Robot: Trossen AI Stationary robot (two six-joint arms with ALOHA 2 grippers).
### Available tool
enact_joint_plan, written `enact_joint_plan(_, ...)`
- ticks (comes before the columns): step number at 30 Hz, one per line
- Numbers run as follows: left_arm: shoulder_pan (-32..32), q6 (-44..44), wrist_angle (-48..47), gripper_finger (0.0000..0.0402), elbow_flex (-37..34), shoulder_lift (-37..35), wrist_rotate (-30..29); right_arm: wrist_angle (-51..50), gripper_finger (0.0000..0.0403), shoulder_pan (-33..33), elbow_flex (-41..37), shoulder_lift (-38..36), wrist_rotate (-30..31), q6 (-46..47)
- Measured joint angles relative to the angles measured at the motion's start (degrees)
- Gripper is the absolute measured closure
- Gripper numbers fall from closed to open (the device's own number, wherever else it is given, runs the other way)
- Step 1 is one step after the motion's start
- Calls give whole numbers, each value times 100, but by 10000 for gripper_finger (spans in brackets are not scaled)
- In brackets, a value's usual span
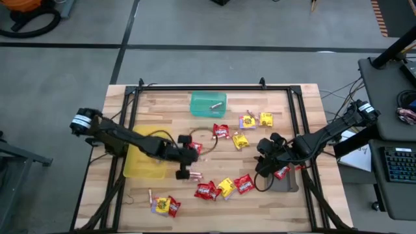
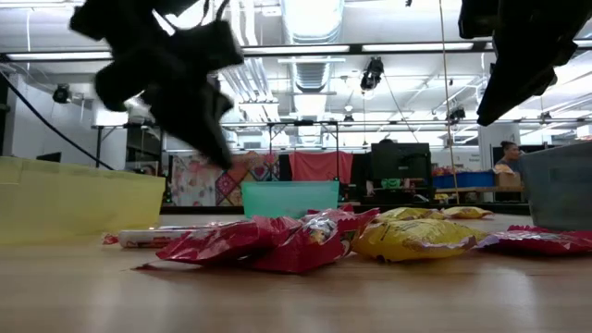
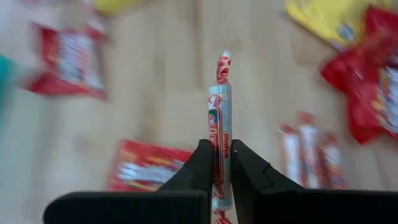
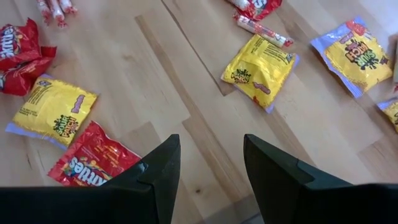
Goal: Sort candy
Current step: Put the white candy into the green bin
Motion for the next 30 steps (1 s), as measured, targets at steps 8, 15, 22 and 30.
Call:
enact_joint_plan(8,1311,1541,-126,398,528,-445,49,24,236,0,-1,0,183,-50)
enact_joint_plan(15,3008,2912,-127,399,1228,-79,900,55,236,0,0,0,314,-92)
enact_joint_plan(22,4216,3679,-390,398,2028,952,1710,91,236,0,0,-2,342,-129)
enact_joint_plan(30,4710,4149,-1253,396,3295,2295,1966,111,236,0,-2,-2,450,-147)
